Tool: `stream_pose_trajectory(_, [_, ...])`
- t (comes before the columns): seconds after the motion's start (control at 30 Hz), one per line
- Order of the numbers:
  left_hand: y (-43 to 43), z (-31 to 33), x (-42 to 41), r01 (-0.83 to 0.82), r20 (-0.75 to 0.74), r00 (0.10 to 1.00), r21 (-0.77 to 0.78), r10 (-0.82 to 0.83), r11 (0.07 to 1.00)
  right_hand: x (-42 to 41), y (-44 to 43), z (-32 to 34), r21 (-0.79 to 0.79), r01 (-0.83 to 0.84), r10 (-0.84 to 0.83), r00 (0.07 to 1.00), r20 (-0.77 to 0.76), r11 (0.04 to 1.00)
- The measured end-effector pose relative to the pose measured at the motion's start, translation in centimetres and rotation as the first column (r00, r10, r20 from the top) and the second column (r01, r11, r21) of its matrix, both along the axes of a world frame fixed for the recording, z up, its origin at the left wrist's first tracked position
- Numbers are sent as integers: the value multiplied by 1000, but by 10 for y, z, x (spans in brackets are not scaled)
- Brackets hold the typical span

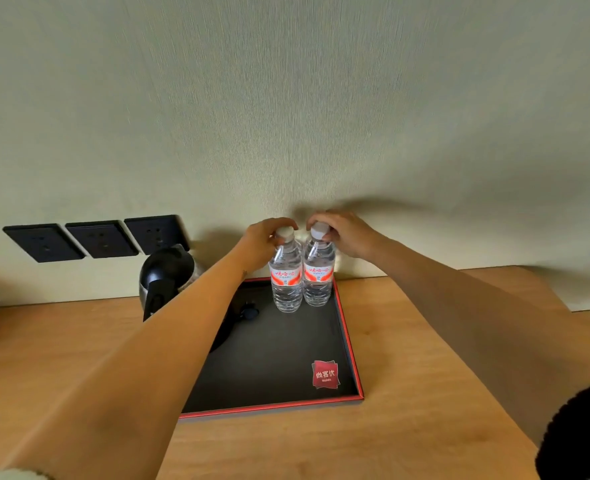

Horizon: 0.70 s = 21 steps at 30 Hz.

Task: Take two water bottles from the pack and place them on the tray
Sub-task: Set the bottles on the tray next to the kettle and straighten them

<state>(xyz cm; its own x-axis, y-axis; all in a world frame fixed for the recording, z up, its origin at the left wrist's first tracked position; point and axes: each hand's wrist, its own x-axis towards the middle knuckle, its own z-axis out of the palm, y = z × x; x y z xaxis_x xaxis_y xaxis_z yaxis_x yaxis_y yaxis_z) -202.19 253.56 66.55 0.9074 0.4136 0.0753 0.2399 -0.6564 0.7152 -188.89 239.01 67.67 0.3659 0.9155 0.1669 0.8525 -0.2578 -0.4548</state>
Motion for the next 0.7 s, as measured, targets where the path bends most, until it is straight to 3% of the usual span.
stream_pose_trajectory(0.33, [-6, -3, -1, -25, 95, 995, -20, 27, 999, 2, 2, 6, -59, 1, -9, 991, -137, 998])
stream_pose_trajectory(0.7, [-9, -5, 4, -113, 152, 982, -11, 113, 994, 1, 10, 1, 38, 63, -58, 992, -112, 997])
